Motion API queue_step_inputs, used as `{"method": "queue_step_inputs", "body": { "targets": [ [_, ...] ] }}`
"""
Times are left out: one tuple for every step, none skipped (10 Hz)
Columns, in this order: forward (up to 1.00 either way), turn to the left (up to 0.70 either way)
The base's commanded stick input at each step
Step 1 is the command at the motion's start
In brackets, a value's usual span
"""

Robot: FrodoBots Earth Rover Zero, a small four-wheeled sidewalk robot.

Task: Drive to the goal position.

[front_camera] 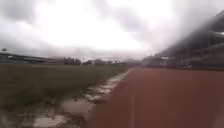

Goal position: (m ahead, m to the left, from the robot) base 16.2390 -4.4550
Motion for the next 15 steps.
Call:
{"method": "queue_step_inputs", "body": {
  "targets": [
    [0.70,-0.35],
    [0.70,-0.35],
    [0.70,-0.35],
    [0.70,-0.35],
    [0.70,-0.35],
    [0.70,-0.35],
    [0.70,-0.35],
    [0.70,-0.35],
    [0.70,-0.35],
    [0.70,-0.35],
    [0.70,-0.35],
    [0.70,-0.35],
    [0.70,-0.35],
    [0.70,-0.35],
    [0.70,-0.35]
  ]
}}
